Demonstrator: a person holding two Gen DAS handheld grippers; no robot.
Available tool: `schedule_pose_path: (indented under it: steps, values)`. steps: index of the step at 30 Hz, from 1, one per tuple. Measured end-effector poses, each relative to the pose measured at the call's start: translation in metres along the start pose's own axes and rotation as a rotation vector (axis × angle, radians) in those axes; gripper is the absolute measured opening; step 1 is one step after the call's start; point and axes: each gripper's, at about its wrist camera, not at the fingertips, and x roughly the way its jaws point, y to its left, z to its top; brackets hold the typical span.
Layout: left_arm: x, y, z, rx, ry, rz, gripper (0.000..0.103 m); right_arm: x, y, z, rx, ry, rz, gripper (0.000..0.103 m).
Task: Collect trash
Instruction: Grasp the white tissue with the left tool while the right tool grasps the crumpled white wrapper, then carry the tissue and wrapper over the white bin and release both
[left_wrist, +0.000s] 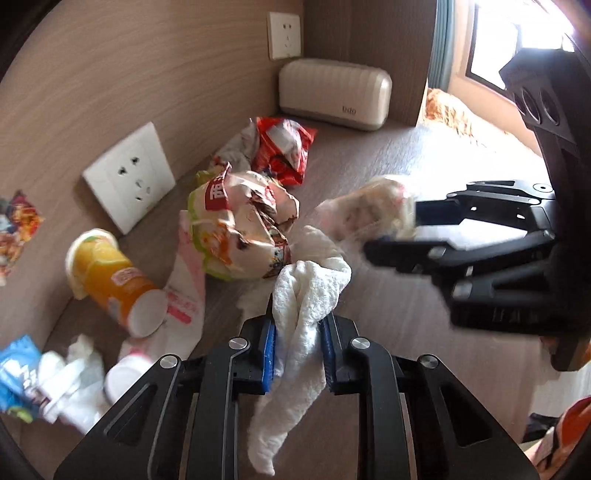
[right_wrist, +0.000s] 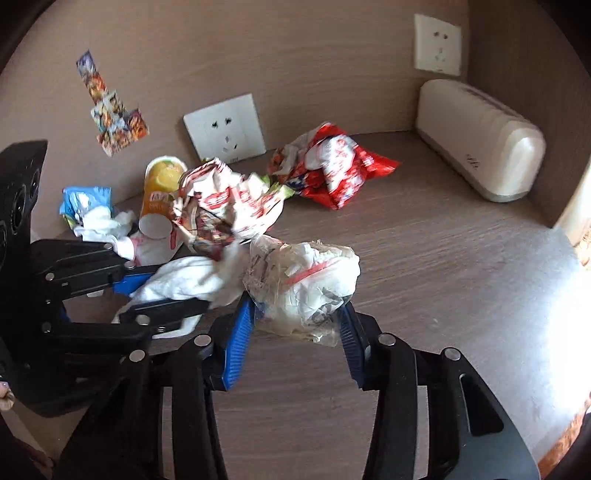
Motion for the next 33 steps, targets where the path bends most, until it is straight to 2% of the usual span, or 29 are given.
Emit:
schedule_pose_path:
  steps: [7,16,24,33]
  values:
    - [-0.050,-0.021,-0.006,-0.011,-0.054,-0.033,0.020,-0.054,-0.011,-0.013,0.022,-0.047,-0.021,0.046]
    - [-0.080,-0.097,0.001,0.070,-0.105,-0.087,0.020,-0.127,-0.028,-0.044,0.046,-0.128,-0.051,0.046]
    - [-0.082,-0.172,0.002,0.162,-0.102,-0.171,0.020,-0.183,-0.060,-0.092,0.143,-0.165,-0.115,0.046]
    - [-0.060,-0.264,-0.008,0.307,-0.050,-0.318,0.020,-0.232,-0.102,-0.164,0.314,-0.158,-0.234,0.046]
